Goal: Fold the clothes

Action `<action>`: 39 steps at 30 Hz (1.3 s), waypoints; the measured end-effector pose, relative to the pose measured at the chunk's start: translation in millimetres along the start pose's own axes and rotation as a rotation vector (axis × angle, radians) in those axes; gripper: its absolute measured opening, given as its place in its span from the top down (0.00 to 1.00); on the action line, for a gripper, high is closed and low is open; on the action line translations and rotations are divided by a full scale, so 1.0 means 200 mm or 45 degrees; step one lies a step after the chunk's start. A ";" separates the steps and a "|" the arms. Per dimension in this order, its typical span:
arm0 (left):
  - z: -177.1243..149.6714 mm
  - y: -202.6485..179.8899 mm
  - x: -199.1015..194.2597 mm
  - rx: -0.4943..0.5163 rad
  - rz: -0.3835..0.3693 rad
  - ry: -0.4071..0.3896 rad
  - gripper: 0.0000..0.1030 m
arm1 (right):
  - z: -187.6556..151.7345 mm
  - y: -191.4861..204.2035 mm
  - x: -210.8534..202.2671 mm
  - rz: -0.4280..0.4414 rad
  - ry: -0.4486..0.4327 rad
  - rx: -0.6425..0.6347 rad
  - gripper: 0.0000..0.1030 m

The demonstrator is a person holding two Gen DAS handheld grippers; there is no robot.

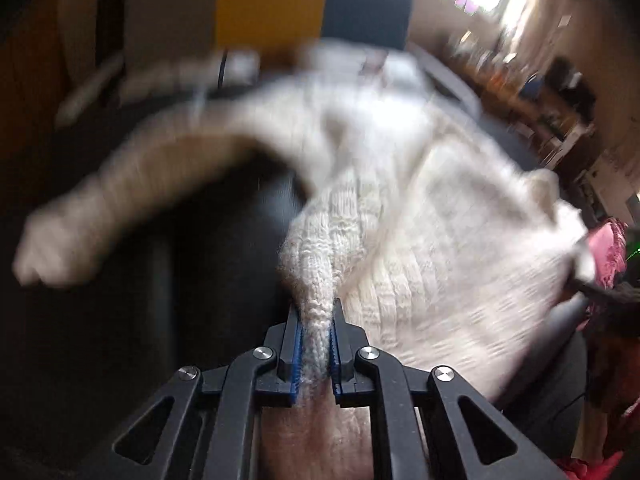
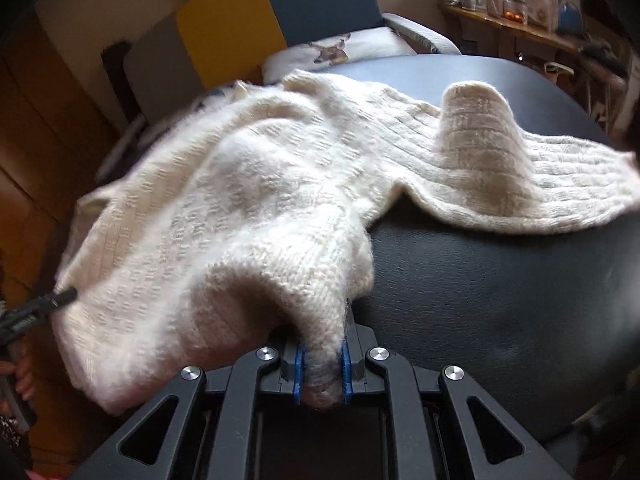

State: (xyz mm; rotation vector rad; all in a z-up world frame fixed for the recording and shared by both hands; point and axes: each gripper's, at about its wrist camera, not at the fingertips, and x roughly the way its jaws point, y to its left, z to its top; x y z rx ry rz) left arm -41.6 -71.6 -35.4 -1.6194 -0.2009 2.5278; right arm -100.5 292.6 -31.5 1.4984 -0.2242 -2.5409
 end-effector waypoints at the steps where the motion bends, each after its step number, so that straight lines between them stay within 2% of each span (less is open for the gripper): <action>1: -0.03 0.00 0.05 -0.022 -0.004 0.005 0.89 | 0.00 -0.02 0.02 -0.012 0.019 0.002 0.86; 3: -0.04 -0.03 0.06 0.005 0.013 -0.031 0.87 | -0.01 -0.05 0.06 -0.029 0.056 0.005 0.85; 5: -0.03 -0.06 0.06 0.037 0.021 -0.020 0.81 | 0.01 -0.07 0.01 -0.002 0.024 0.012 0.81; 8: 0.02 -0.03 0.03 0.077 0.076 0.006 0.77 | 0.04 -0.10 -0.10 0.050 -0.041 0.023 0.77; 10: 0.06 0.01 -0.03 0.034 0.095 -0.036 0.78 | 0.08 -0.16 -0.20 0.094 -0.126 0.089 0.64; 11: 0.09 0.03 -0.08 0.001 0.084 -0.082 0.78 | 0.10 -0.20 -0.24 0.103 -0.159 0.134 0.54; 12: 0.12 0.04 -0.13 -0.026 0.072 -0.134 0.78 | 0.12 -0.22 -0.25 0.091 -0.171 0.162 0.51; 15: 0.22 0.00 -0.21 -0.021 0.058 -0.283 0.78 | 0.17 -0.26 -0.25 0.058 -0.195 0.205 0.51; 17: 0.30 -0.07 -0.17 0.051 0.047 -0.289 0.77 | 0.20 -0.29 -0.27 0.080 -0.215 0.237 0.51; 19: 0.36 -0.16 -0.07 0.133 0.047 -0.232 0.77 | 0.24 -0.28 -0.28 0.232 -0.187 0.227 0.51; 20: 0.38 -0.21 -0.01 0.184 0.024 -0.187 0.77 | 0.25 -0.24 -0.28 0.241 -0.125 0.155 0.51; 21: 0.37 -0.27 0.07 0.243 0.014 -0.133 0.77 | 0.26 -0.19 -0.26 0.225 -0.046 0.059 0.51; 22: 0.36 -0.33 0.15 0.303 0.006 -0.077 0.77 | 0.25 -0.16 -0.26 0.138 -0.010 -0.021 0.51; 23: 0.36 -0.38 0.22 0.359 0.013 -0.039 0.77 | 0.24 -0.13 -0.25 0.025 0.009 -0.095 0.51; 24: 0.33 -0.43 0.28 0.414 0.044 -0.021 0.77 | 0.23 -0.15 -0.28 -0.003 -0.007 -0.093 0.51; 25: 0.29 -0.47 0.34 0.469 0.080 -0.007 0.77 | 0.22 -0.18 -0.31 0.000 -0.036 -0.062 0.51; 27: 0.24 -0.51 0.35 0.543 0.133 -0.108 0.76 | 0.21 -0.25 -0.37 0.005 -0.094 -0.001 0.51; 28: 0.22 -0.51 0.35 0.571 0.136 -0.131 0.76 | 0.21 -0.33 -0.43 0.087 -0.159 0.109 0.51; 30: 0.19 -0.48 0.34 0.609 0.124 -0.149 0.75 | 0.24 -0.43 -0.44 0.140 -0.235 0.273 0.57; 32: 0.19 -0.45 0.33 0.622 0.112 -0.139 0.73 | 0.30 -0.41 -0.34 -0.012 -0.187 0.215 0.65; 33: 0.20 -0.45 0.33 0.626 0.118 -0.128 0.73 | 0.33 -0.38 -0.27 -0.045 -0.161 0.174 0.65; 39: 0.23 -0.44 0.31 0.653 0.159 -0.074 0.73 | 0.56 -0.23 0.10 -0.098 -0.035 -0.041 0.68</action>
